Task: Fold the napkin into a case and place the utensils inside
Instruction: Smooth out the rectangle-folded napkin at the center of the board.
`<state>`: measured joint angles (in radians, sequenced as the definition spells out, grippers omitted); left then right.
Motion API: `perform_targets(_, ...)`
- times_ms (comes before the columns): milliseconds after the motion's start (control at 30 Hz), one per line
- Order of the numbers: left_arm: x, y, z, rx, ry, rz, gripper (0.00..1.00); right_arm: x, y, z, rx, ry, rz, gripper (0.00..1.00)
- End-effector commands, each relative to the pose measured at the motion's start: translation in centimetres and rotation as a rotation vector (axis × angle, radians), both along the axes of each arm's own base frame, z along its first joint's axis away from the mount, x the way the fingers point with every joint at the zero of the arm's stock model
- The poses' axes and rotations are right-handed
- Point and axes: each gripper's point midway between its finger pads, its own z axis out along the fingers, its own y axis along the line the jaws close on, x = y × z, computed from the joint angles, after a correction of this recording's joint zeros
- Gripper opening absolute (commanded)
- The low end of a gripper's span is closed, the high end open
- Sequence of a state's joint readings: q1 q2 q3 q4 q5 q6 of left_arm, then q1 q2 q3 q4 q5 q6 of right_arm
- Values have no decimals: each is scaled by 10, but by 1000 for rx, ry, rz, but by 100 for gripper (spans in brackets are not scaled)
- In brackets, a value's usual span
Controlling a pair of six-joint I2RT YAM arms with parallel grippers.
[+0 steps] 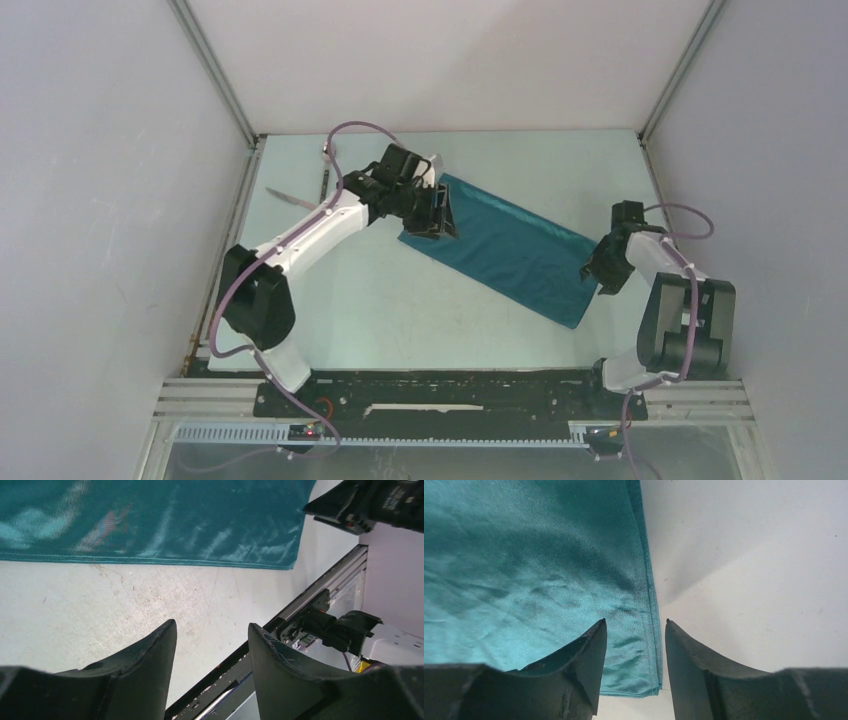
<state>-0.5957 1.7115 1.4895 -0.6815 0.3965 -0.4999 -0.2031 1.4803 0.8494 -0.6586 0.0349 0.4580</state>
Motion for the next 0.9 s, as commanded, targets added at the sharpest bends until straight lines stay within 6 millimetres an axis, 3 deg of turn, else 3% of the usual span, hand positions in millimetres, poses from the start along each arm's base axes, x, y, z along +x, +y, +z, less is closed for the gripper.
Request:
perform_targets(0, -1, -4, 41, -119, -70, -17, 61, -17, -11, -6, -122, 118, 12, 54)
perform_targets(100, 1, -2, 41, -123, -75, -13, 61, -1, -4, 2, -79, 37, 25, 52)
perform_targets(233, 18, 1, 30, -137, -77, 24, 61, 48, 34, 40, 100, -202, 125, 57)
perform_targets(333, 59, 1, 30, -250, -49, 118, 63, 82, 52, 68, 216, -374, 174, 67)
perform_targets(400, 88, -14, 44, -390, -88, 151, 73, 101, 59, 77, 275, -460, 200, 75)
perform_targets(433, 99, -22, 48, -420, -105, 157, 82, 109, 61, 77, 308, -487, 206, 85)
perform_targets(467, 111, -29, 48, -437, -120, 160, 83, 117, 62, 78, 343, -514, 206, 96)
perform_targets(500, 123, -37, 47, -448, -137, 167, 84, 124, 62, 78, 380, -536, 197, 99)
perform_targets(667, 190, -73, 26, -621, -108, 213, 80, 161, 65, 77, 547, -655, 180, 100)
perform_targets(767, 230, -76, 20, -717, -115, 296, 80, 172, 64, 67, 610, -666, 142, 100)
perform_targets(867, 256, -70, 4, -740, -135, 372, 81, 176, 61, 57, 644, -666, 111, 100)
